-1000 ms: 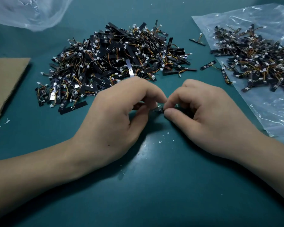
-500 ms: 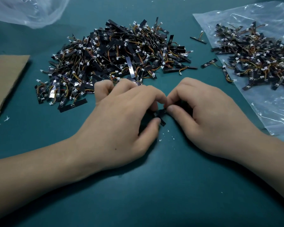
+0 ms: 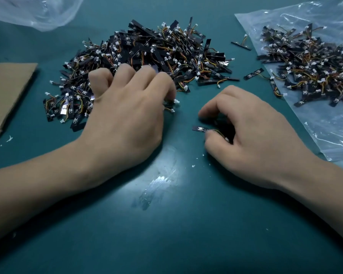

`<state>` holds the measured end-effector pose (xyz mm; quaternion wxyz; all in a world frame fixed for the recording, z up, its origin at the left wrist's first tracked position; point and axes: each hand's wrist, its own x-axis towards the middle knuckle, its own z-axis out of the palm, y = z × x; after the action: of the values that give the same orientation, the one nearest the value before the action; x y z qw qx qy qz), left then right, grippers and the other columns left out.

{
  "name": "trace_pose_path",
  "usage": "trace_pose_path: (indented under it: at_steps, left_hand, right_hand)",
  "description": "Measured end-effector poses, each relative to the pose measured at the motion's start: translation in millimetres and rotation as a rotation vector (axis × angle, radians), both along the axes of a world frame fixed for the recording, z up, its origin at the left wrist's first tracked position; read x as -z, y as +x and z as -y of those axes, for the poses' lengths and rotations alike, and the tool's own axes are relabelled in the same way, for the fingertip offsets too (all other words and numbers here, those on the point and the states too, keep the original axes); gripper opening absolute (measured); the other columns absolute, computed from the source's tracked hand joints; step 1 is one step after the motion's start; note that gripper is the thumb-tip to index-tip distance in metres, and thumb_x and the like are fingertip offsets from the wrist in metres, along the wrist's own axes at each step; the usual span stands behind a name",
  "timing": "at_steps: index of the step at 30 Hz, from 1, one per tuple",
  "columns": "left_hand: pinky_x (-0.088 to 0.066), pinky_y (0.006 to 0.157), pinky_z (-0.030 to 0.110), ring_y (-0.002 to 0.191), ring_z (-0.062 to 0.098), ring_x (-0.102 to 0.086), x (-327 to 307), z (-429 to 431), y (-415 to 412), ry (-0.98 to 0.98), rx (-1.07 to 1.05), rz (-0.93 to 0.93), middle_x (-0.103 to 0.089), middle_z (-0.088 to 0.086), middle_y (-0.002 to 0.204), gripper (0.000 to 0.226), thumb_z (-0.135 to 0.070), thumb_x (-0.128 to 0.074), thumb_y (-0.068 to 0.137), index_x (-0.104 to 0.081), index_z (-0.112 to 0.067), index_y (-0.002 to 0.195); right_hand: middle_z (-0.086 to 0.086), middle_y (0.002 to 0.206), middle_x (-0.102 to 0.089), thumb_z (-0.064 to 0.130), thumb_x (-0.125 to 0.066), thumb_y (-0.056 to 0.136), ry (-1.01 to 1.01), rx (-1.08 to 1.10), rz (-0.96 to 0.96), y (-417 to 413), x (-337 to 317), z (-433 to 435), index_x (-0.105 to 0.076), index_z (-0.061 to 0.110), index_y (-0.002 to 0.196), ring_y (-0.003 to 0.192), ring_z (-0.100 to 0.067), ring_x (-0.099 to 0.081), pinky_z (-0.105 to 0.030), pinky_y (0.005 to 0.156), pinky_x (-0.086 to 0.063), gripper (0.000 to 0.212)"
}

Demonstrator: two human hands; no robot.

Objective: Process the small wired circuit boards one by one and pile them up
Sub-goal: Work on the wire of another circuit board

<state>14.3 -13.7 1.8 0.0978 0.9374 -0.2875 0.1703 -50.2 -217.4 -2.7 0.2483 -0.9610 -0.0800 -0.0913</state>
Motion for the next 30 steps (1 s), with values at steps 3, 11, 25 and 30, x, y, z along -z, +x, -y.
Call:
trace_pose_path:
  at_steps: [3,11,25,30]
  left_hand:
    - [-0.03,0.084,0.049,0.098,0.031,-0.052,0,1,-7,-0.056,0.184,0.119,-0.062,-0.002,0.102,0.011,-0.017,-0.058,0.093,-0.061,-0.019,0.103]
    - [-0.022,0.081,0.039,0.084,0.014,-0.054,1,6,-20,-0.201,0.32,-0.087,-0.058,-0.019,0.075,0.015,-0.04,-0.058,0.095,-0.067,-0.029,0.091]
    - [-0.036,0.055,0.016,0.056,0.011,-0.053,3,20,-17,-0.625,0.256,-0.471,-0.062,-0.006,0.067,0.014,-0.023,-0.054,0.101,-0.057,-0.02,0.088]
    - [-0.035,0.055,0.013,0.057,0.012,-0.053,3,15,-17,-0.599,0.275,-0.477,-0.062,-0.005,0.068,0.012,-0.022,-0.056,0.101,-0.057,-0.02,0.09]
  right_hand:
    - [0.013,0.104,-0.053,0.037,-0.05,0.08,-0.035,0.003,-0.047,-4,-4,-6,-0.059,0.032,0.091,0.101,-0.014,-0.05,-0.044,0.086,-0.05,0.015]
    - [0.02,0.084,-0.055,0.024,-0.06,0.088,0.117,-0.111,0.08,-5,2,0,-0.057,0.03,0.092,0.076,0.003,-0.051,-0.029,0.065,-0.04,0.008]
    - [-0.003,0.066,-0.068,0.039,-0.06,0.093,0.611,-0.064,-0.06,4,1,11,-0.073,0.016,0.08,0.052,-0.016,-0.053,-0.035,0.053,-0.045,0.029]
    - [-0.016,0.062,-0.058,0.036,-0.068,0.095,0.527,-0.096,-0.078,1,2,11,-0.07,0.006,0.078,0.051,-0.022,-0.046,-0.037,0.049,-0.037,0.034]
